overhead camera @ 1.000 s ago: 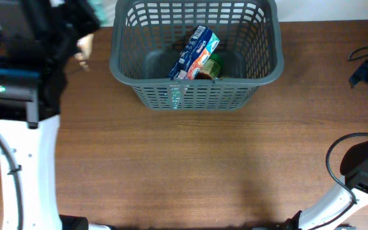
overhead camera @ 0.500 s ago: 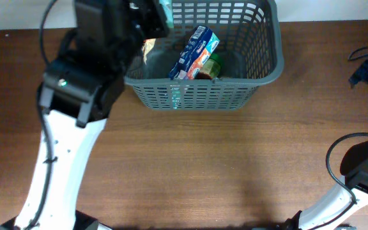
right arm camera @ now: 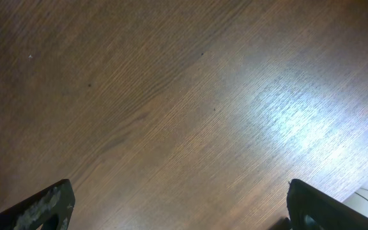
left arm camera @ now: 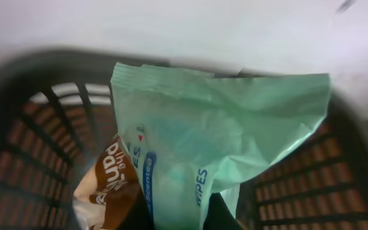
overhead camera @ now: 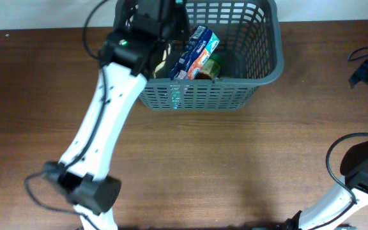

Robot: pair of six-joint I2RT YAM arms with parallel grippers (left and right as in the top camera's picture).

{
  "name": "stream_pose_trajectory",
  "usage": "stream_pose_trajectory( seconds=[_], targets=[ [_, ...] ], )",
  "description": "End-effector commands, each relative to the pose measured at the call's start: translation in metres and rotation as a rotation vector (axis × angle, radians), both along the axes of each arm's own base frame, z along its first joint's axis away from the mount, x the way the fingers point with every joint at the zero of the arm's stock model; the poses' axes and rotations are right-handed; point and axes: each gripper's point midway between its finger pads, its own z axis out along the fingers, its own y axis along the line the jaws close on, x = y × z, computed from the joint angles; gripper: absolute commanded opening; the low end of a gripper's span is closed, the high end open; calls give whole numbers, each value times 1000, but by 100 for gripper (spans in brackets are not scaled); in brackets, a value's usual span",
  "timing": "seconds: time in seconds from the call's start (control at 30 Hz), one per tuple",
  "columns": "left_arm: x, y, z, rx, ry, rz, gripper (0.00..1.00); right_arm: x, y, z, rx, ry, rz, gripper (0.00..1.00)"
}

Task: Pack container
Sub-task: 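Lower the packets into the basket and open the left gripper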

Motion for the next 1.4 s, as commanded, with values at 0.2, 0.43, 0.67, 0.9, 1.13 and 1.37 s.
stream_pose_trajectory(
  seconds=[0.2, 0.43, 0.67, 0.9, 1.13, 1.37],
  targets=[
    [25, -8, -52, 79, 74, 0, 11, -4, -3, 2, -15, 3, -12, 99],
    [23, -7, -91, 127, 175, -2, 10, -4, -3, 2, -15, 3, -12, 99],
    [23, -6, -113, 153, 227, -2, 16, -4, -3, 2, -15, 3, -12, 99],
    [25, -2, -110, 148, 220, 5, 56, -4, -3, 2, -15, 3, -12, 99],
    [25, 2, -97, 136, 197, 14, 98, -4, -3, 2, -15, 3, -12, 99],
    [18, 16, -42, 91, 105, 33, 100, -4, -3, 2, -15, 3, -12, 99]
  ],
)
